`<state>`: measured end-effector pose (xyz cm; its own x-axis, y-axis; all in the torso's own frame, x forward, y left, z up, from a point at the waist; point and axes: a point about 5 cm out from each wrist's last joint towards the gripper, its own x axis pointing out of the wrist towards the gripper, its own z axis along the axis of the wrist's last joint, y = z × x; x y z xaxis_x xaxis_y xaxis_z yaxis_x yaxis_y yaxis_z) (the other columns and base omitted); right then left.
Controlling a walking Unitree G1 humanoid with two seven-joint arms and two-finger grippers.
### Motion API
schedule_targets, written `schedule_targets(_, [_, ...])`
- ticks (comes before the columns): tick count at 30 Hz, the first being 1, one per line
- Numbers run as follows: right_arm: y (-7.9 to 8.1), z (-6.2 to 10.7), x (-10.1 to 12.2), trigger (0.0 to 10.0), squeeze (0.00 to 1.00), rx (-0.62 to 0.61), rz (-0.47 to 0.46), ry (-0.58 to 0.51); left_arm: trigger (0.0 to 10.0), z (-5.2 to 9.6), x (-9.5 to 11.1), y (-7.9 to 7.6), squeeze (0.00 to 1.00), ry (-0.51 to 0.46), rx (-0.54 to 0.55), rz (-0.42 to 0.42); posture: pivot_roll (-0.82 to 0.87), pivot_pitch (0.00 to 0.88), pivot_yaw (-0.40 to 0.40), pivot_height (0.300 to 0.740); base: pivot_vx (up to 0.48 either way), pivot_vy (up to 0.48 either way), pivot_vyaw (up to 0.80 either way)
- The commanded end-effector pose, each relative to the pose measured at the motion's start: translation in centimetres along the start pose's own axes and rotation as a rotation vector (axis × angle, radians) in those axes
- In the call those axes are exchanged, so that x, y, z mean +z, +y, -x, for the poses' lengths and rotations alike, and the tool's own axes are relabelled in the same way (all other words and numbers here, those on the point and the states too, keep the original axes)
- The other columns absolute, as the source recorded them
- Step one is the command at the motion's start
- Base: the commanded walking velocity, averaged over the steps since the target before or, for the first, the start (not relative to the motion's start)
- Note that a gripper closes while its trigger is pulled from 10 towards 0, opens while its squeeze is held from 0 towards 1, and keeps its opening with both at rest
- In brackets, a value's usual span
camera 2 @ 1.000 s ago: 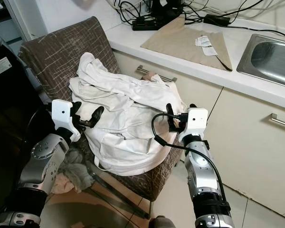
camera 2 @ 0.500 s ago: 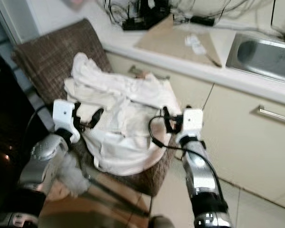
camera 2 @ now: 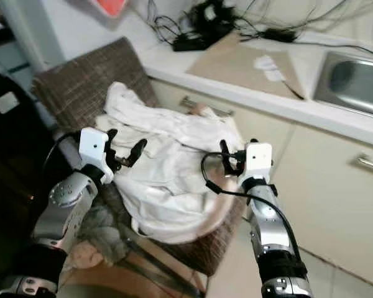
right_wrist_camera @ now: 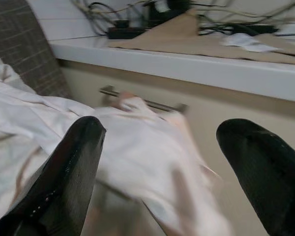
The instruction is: Clothes washing
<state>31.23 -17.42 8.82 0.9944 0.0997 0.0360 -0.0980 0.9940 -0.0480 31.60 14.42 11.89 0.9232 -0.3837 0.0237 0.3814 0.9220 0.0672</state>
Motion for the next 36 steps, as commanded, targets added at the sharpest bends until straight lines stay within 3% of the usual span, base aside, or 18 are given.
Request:
schedule_targets(1, [0.8, -0.2, 0.2, 10.0, 0.0, 0.021, -0.01, -0.014, 10.0, 0.0, 0.2, 0.9, 0.0, 0.011, 0.03, -0.035, -0.16, 0.0, 0.038, 0.719, 0.0, 0.0, -0.63])
schedule_targets(7, [0.7, 0.1, 0.2, 10.0, 0.0, 0.016, -0.013, -0.023, 10.0, -0.8, 1.0, 1.4, 0.0, 0.005, 0.009, -0.076, -0.17, 0.0, 0.042, 0.719, 0.0, 0.0, -0.11])
schedule_targets(14, [0.9, 0.8, 0.4, 10.0, 0.0, -0.001, -0.01, -0.037, 10.0, -4.3, 4.9, 3.6, 0.0, 0.019, -0.143, -0.249, -0.21, 0.0, 0.075, 0.719, 0.0, 0.0, -0.33])
schedule_targets(17, [0.6, 1.9, -0.1, 10.0, 0.0, -0.018, -0.001, -0.026, 10.0, -6.5, 6.5, 3.4, 0.0, 0.056, -0.198, -0.338, -0.25, 0.0, 0.101, 0.719, 0.0, 0.0, -0.58])
schedule_targets(23, [0.4, 4.9, -0.1, 10.0, 0.0, -0.049, 0.007, -0.037, 10.0, -8.7, 7.3, 2.4, 0.0, 0.145, -0.249, -0.428, -0.36, 0.0, 0.165, 0.719, 0.0, 0.0, -0.1])
schedule_targets(29, [0.2, 7.9, 0.1, 10.0, 0.0, -0.079, 0.015, -0.029, 10.0, -9.0, 6.4, 2.9, 0.0, 0.253, -0.187, -0.528, -0.45, 0.0, 0.207, 0.719, 0.0, 0.0, 0.0])
schedule_targets(31, [-0.3, 9.9, 0.0, 10.0, 0.0, -0.111, 0.02, -0.001, 10.0, -8.6, 5.7, 3.8, 0.0, 0.327, -0.145, -0.599, -0.5, 0.035, 0.218, 0.719, 0.0, 0.0, 0.0])
schedule_targets(33, [-0.8, 11.4, 0.1, 10.0, 0.0, -0.139, 0.026, 0.018, 10.0, -8.3, 5.5, 4.6, 0.0, 0.367, -0.119, -0.617, -0.52, 0.059, 0.216, 0.719, 0.0, 0.0, 0.0])
schedule_targets(36, [-1.0, 12.4, 0.4, 10.0, 0.0, -0.15, 0.032, 0.036, 10.0, -8.1, 5.3, 5.2, 0.0, 0.397, -0.097, -0.642, -0.54, 0.087, 0.214, 0.719, 0.0, 0.0, 0.0])
